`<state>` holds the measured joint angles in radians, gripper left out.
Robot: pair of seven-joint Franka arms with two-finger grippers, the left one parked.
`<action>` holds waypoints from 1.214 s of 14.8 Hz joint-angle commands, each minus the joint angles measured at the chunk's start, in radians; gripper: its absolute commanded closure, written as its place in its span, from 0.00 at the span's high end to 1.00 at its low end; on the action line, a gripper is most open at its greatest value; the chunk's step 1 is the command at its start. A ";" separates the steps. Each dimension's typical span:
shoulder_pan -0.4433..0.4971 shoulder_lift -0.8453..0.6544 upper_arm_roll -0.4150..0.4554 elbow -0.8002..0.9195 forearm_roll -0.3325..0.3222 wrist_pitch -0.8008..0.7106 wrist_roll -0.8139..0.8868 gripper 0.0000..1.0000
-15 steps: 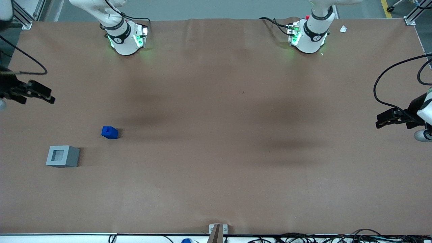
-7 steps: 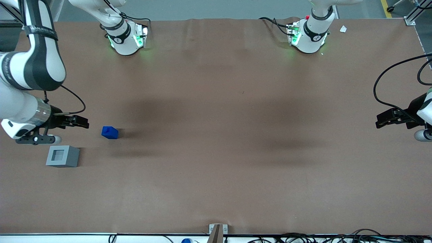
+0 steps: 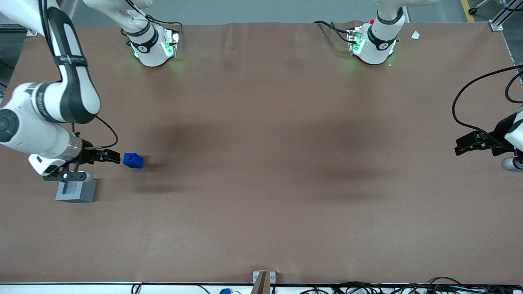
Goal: Insert blue part into gray base with right arm
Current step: 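Move the open right gripper down over the blue block, then close the right gripper on the blue block and lift it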
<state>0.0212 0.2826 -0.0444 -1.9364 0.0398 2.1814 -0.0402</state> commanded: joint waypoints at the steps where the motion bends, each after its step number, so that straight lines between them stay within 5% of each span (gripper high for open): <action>1: 0.005 -0.014 0.003 -0.096 0.014 0.093 0.002 1.00; 14: 0.020 0.069 0.003 -0.199 0.015 0.245 0.020 0.97; 18: 0.019 0.075 0.003 -0.216 0.015 0.262 0.020 0.86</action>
<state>0.0363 0.3670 -0.0411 -2.1215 0.0398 2.4180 -0.0294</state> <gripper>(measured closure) 0.057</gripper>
